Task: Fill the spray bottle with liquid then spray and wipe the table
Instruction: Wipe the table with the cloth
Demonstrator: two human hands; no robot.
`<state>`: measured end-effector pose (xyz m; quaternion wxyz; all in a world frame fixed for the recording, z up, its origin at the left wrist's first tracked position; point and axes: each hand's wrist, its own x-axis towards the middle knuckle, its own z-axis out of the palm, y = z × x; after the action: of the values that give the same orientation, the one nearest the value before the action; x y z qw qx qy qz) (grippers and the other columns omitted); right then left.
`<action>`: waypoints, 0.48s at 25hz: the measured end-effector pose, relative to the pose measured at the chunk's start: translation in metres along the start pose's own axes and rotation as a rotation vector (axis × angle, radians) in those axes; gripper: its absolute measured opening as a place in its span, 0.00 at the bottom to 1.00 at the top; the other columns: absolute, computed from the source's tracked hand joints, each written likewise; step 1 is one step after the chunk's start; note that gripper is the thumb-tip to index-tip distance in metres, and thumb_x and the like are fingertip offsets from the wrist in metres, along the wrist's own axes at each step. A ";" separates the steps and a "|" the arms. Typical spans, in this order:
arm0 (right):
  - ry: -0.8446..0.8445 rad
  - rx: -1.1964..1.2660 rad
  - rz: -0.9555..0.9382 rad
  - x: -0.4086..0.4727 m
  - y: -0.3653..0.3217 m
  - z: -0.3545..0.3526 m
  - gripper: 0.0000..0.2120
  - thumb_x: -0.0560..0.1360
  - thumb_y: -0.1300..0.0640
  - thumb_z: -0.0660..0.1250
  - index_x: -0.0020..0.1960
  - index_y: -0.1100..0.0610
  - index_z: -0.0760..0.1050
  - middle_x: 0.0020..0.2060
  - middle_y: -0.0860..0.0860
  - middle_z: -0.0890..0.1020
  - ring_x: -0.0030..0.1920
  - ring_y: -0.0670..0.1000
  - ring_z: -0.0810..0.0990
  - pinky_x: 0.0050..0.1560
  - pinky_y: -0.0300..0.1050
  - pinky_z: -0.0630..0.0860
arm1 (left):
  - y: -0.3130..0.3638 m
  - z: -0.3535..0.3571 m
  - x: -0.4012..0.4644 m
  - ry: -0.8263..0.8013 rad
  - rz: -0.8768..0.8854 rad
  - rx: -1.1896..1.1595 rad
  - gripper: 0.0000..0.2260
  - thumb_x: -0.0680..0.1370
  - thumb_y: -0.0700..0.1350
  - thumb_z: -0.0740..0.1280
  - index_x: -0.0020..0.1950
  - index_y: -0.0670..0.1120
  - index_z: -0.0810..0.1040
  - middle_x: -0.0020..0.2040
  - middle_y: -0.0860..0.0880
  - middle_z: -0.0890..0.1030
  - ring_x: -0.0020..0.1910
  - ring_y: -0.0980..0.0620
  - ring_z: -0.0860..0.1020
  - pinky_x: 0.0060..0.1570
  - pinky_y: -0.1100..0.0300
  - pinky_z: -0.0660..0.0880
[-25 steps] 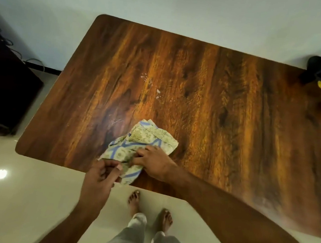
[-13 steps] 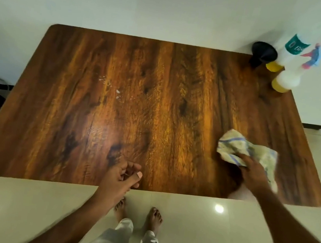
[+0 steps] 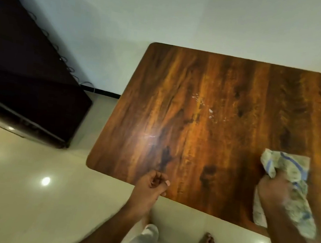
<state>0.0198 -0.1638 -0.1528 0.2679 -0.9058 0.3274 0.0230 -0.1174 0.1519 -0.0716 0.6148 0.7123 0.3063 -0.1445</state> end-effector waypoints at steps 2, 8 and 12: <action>-0.061 -0.004 -0.061 -0.035 -0.068 0.055 0.22 0.79 0.59 0.60 0.71 0.62 0.64 0.67 0.67 0.69 0.67 0.69 0.68 0.67 0.66 0.65 | -0.007 -0.047 0.017 0.051 -0.003 0.005 0.02 0.78 0.40 0.70 0.50 0.45 0.80 0.45 0.46 0.84 0.40 0.53 0.82 0.33 0.72 0.73; -0.438 -0.070 -0.648 -0.184 -0.239 0.187 0.22 0.76 0.56 0.58 0.70 0.53 0.68 0.67 0.60 0.70 0.66 0.63 0.71 0.67 0.57 0.68 | -0.017 -0.144 0.050 0.264 -0.006 0.017 0.02 0.77 0.42 0.72 0.47 0.48 0.81 0.43 0.47 0.85 0.42 0.47 0.84 0.41 0.59 0.77; -0.690 -0.372 -1.248 -0.234 -0.249 0.198 0.21 0.75 0.59 0.61 0.66 0.47 0.72 0.60 0.54 0.72 0.59 0.60 0.72 0.56 0.55 0.75 | -0.023 -0.157 0.057 0.403 0.057 0.064 0.02 0.76 0.42 0.73 0.45 0.49 0.82 0.38 0.47 0.85 0.37 0.47 0.84 0.41 0.53 0.79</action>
<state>0.0131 0.2313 -0.1547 0.1608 -0.8953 -0.3613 0.2052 -0.1148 0.3196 -0.0906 0.5218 0.7544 0.3982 0.0088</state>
